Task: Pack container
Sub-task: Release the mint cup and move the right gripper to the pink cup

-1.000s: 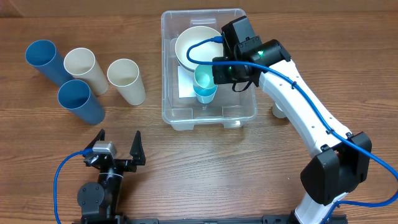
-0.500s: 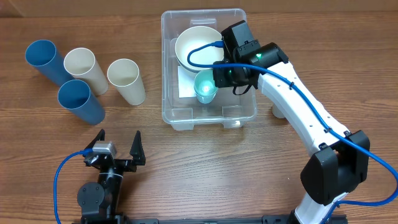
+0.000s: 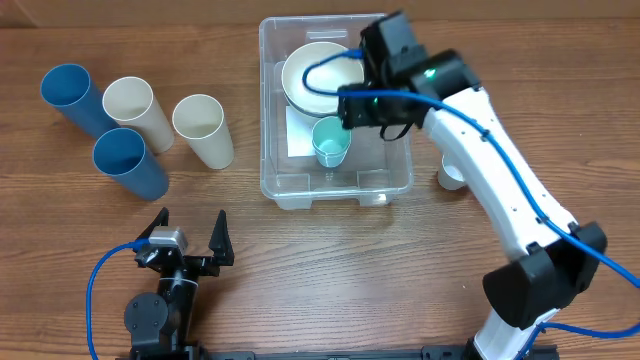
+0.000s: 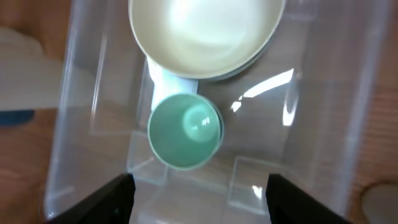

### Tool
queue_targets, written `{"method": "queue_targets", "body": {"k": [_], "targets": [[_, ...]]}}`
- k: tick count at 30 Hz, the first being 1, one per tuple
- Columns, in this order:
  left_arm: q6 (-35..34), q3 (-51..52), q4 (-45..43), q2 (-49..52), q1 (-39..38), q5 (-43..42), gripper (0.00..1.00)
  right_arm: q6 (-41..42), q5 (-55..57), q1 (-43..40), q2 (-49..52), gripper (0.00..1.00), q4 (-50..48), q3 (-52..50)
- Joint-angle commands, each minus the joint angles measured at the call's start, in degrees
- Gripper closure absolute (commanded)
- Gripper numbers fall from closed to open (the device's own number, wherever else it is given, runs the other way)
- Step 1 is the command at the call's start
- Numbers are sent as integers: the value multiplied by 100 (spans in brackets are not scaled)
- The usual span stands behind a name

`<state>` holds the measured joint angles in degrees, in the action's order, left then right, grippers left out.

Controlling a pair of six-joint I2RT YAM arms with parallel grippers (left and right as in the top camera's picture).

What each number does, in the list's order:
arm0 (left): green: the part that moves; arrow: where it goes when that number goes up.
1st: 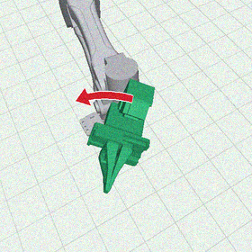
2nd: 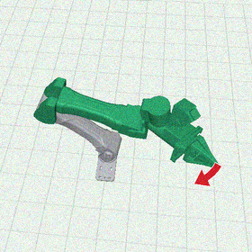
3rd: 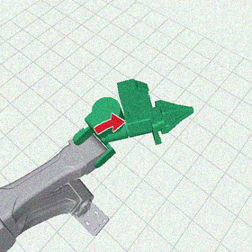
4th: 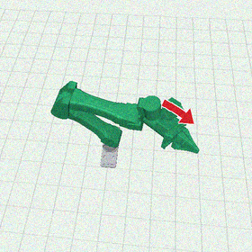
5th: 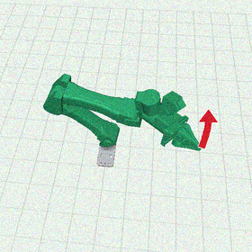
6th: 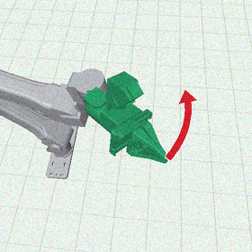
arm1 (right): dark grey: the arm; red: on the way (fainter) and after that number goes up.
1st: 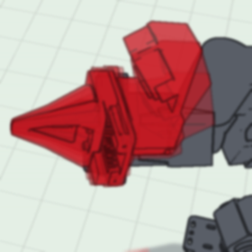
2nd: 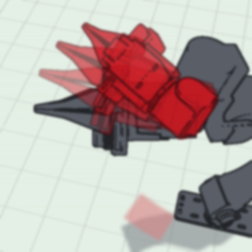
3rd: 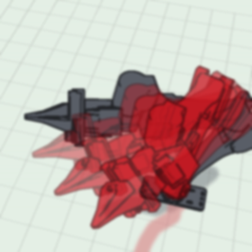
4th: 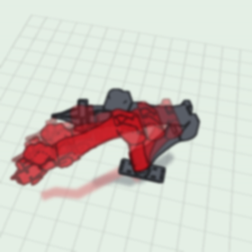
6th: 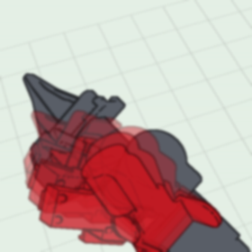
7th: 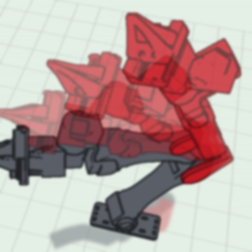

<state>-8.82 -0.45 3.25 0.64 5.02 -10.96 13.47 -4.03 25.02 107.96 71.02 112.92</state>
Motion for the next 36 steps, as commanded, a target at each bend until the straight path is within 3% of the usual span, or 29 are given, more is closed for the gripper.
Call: {"method": "queue_targets", "body": {"k": [1,11,18,26,36], "targets": [[-39,17,-4,-39,59,-66,0,57,584,-352,-92,30,662,1051],[-39,17,-4,-39,59,-66,0,435,697,-2225,-114,30,2577,1598],[-39,17,-4,-39,59,-66,0,415,649,-3270,-317,28,2603,1443],[-39,17,-4,-39,59,-66,0,446,649,-4249,-490,29,2280,-402],[-39,17,-4,-39,59,-66,0,457,275,-4207,-490,34,848,-2352]]}}
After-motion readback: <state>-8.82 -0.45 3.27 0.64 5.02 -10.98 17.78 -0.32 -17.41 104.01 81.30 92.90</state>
